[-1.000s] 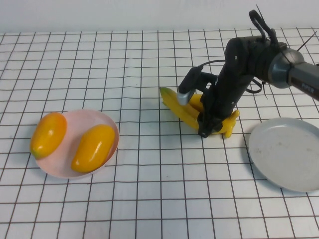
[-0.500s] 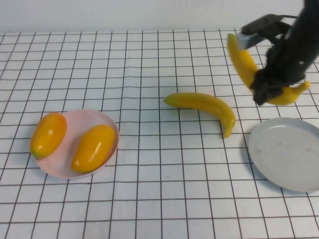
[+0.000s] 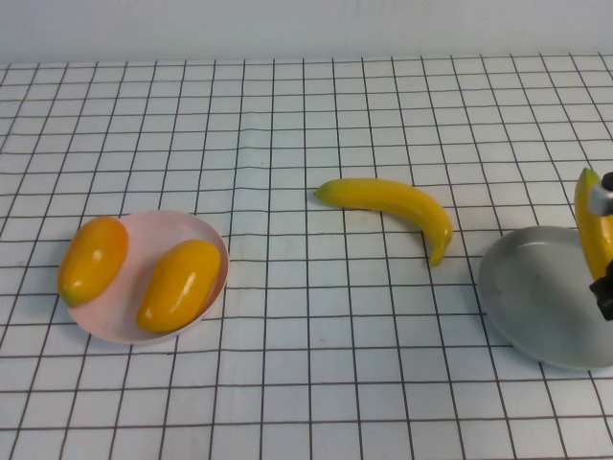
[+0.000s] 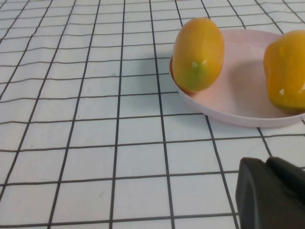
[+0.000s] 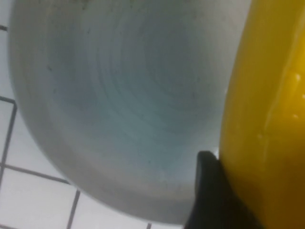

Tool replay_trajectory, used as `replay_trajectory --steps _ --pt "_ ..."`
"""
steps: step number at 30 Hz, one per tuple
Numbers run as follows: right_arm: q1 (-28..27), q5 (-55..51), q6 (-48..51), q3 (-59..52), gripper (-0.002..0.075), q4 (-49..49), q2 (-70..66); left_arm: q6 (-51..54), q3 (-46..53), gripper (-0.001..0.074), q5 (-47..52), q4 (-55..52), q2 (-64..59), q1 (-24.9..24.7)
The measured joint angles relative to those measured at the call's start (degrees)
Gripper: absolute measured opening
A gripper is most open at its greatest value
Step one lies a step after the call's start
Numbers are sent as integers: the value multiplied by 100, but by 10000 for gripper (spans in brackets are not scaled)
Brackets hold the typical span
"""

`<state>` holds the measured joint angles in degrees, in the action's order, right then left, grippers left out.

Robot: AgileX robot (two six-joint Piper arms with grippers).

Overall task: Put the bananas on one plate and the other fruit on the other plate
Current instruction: Put another type of fruit in the right plate

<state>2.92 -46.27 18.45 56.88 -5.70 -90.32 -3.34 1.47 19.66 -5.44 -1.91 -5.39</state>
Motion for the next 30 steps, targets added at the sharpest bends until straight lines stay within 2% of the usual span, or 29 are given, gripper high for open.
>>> replay_trajectory --steps 11,13,16,18,24,30 --pt "0 297 -8 68 328 -65 -668 0 0 -4 0 0 0 0" --pt "0 446 -8 79 382 -65 -671 0 0 -4 0 0 0 0" --pt "0 516 -22 148 509 -87 -692 0 0 -4 0 0 0 0" --pt "0 281 -26 348 533 -254 -714 0 0 -4 0 0 0 0" --pt "48 -802 123 1534 461 -867 -714 0 0 -4 0 0 0 0" --pt "626 -731 1210 2385 424 -921 -839 0 0 -4 0 0 0 0"
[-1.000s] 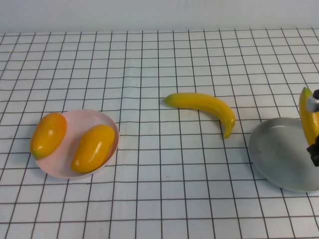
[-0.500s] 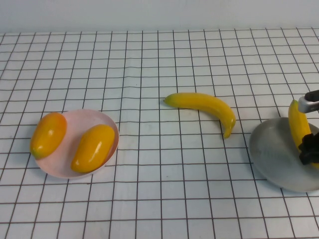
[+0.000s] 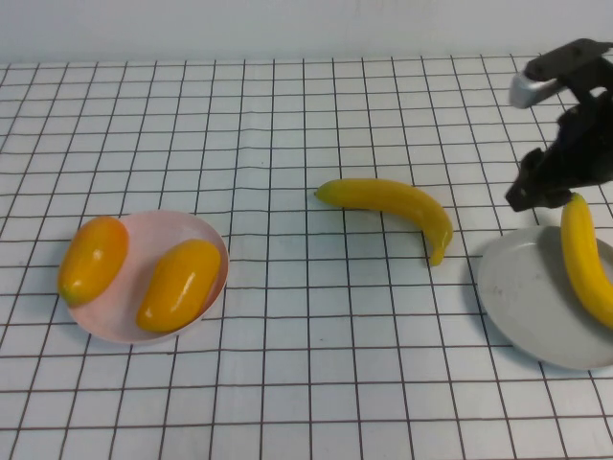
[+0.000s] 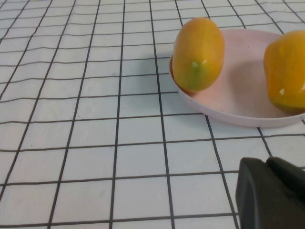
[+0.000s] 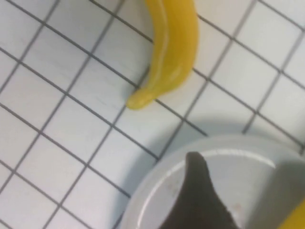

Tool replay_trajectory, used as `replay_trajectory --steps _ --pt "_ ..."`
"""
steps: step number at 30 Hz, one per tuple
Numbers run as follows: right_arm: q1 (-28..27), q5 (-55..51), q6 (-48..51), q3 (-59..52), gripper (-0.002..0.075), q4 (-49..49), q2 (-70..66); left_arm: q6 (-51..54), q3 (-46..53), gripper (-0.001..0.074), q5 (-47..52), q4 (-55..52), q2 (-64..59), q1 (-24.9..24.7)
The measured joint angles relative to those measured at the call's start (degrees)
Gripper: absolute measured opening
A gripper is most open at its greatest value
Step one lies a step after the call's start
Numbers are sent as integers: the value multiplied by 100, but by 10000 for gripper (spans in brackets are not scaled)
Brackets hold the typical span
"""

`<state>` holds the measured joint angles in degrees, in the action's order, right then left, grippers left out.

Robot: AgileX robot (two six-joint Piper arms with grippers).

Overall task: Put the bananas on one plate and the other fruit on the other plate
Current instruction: Put another type of fruit in the right plate

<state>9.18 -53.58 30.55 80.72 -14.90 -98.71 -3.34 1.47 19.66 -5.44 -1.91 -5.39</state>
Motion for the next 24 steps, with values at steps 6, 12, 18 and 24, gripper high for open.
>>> replay_trajectory --steps 6,12,18,24 --pt "707 261 484 662 447 52 -793 0 0 -4 0 0 0 0" --pt "1031 90 527 1663 505 431 -1963 0 0 -4 0 0 0 0" --pt "1052 -8 447 2602 504 587 -2786 0 0 -4 0 0 0 0" --pt "1052 -364 302 3027 392 620 -3103 0 0 -4 0 0 0 0"
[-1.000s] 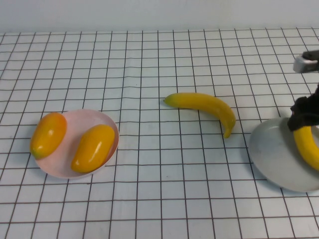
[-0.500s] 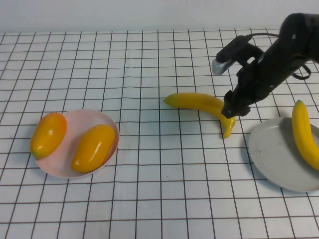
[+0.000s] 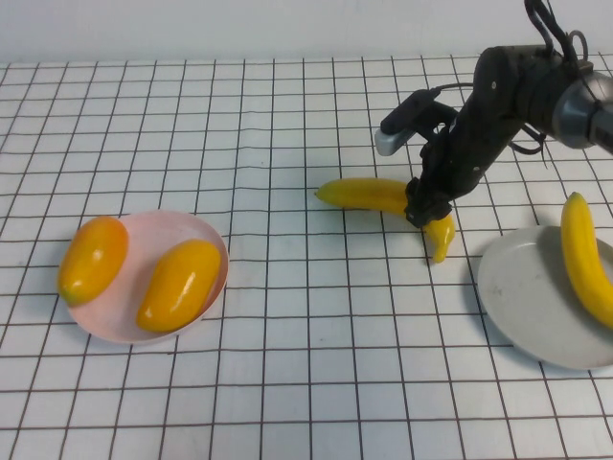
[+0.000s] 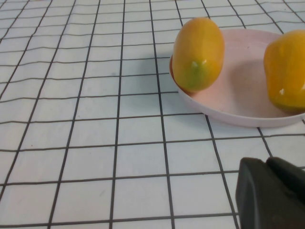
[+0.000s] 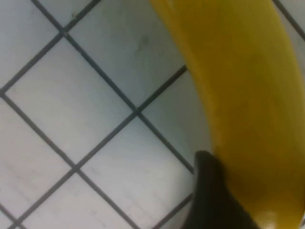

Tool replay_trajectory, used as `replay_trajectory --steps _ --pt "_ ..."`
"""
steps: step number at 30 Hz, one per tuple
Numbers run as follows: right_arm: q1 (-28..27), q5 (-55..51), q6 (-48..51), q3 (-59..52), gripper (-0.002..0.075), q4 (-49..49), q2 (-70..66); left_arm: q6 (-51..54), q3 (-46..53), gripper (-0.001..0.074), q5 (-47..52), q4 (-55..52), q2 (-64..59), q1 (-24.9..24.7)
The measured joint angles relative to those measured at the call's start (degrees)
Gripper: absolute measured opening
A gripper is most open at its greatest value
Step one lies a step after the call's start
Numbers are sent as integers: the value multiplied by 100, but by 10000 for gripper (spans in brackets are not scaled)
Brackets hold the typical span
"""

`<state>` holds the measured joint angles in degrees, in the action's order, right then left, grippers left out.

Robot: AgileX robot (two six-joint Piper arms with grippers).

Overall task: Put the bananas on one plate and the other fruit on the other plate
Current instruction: Put another type of fruit in the right plate

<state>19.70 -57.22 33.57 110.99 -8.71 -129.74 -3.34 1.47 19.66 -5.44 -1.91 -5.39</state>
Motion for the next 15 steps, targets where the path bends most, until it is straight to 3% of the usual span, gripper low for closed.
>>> replay_trajectory --steps 2,9,15 --pt "0 -161 -111 72 314 15 0 0 0 -4 0 0 0 0" --pt "-34 -1193 -777 488 315 89 302 0 0 -4 0 0 0 0" --pt "-214 -1241 -1447 -661 315 138 1799 0 0 -4 0 0 0 0"
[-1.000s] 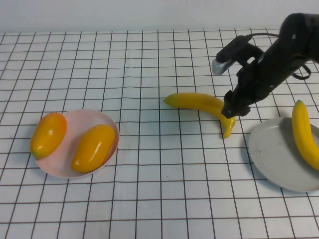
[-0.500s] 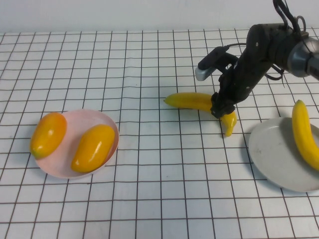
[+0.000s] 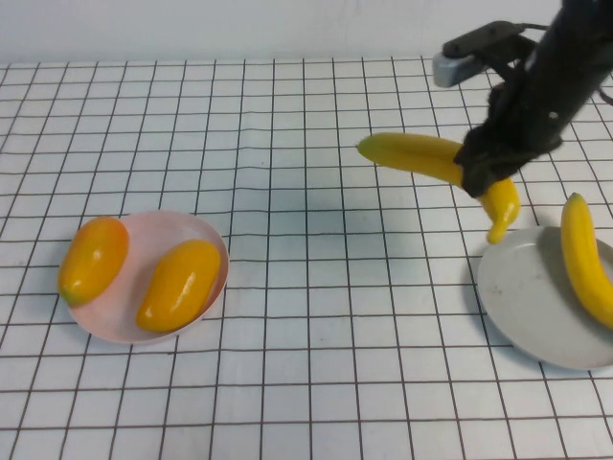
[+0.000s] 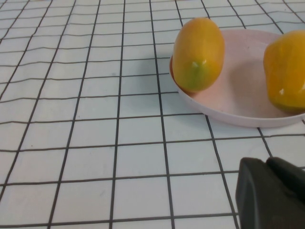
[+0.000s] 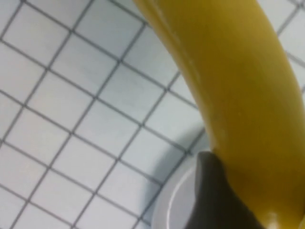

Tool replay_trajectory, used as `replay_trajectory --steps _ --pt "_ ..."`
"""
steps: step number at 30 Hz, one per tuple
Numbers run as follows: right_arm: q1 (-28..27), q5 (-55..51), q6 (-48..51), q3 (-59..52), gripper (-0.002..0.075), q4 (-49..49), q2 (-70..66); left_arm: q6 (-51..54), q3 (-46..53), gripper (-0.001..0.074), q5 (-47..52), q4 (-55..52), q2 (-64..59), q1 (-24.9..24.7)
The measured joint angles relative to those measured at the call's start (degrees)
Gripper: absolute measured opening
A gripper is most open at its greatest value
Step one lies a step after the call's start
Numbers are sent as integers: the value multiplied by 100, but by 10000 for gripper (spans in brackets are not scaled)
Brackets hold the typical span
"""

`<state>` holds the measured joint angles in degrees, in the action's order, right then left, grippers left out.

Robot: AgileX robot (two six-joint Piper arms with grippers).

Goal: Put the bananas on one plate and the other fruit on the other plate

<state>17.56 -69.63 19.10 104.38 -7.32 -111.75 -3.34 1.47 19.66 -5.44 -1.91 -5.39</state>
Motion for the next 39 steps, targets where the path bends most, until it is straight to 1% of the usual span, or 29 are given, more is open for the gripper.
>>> replay_trajectory --steps 3,7,10,14,21,23,25,26,27,28,29,30,31,33,34,35,37,39 --pt "-138 348 -487 -1237 315 273 797 0 0 -4 0 0 0 0" --pt "-308 1385 -1235 -3303 315 621 1723 0 0 -4 0 0 0 0" --pt "-335 2083 -1554 -4420 315 669 2204 0 0 -4 0 0 0 0" --pt "-335 2703 -1707 -5150 315 669 2384 0 0 -4 0 0 0 0" --pt "-335 3066 -1671 -5247 318 669 2275 0 0 -4 0 0 0 0" --pt "-335 3118 -1671 -5247 375 669 2261 0 0 -4 0 0 0 0" --pt "-335 3165 -1657 -5247 490 683 2258 0 0 -4 0 0 0 0" --pt "-335 3193 -1657 -5247 530 732 2247 0 0 -4 0 0 0 0" --pt "-335 3193 -1682 -5247 564 732 2247 0 0 -4 0 0 0 0" --pt "-335 3193 -1724 -5247 575 732 2247 0 0 -4 0 0 0 0" --pt "-335 3193 -1724 -5247 563 732 2273 0 0 -4 0 0 0 0" --pt "-335 3179 -1724 -5247 524 732 2316 0 0 -4 0 0 0 0" --pt "-335 3152 -1724 -5257 458 732 2400 0 0 -4 0 0 0 0" --pt "-335 3069 -1724 -5253 286 767 2661 0 0 -4 0 0 0 0" --pt "-335 3040 -1724 -5265 184 767 2866 0 0 -4 0 0 0 0" --pt "-335 3015 -1724 -5281 118 732 3118 0 0 -4 0 0 0 0" --pt "-335 3001 -1606 -5368 47 565 3667 0 0 -4 0 0 0 0" --pt "-335 3028 -1367 -5524 11 252 4327 0 0 -4 0 0 0 0"
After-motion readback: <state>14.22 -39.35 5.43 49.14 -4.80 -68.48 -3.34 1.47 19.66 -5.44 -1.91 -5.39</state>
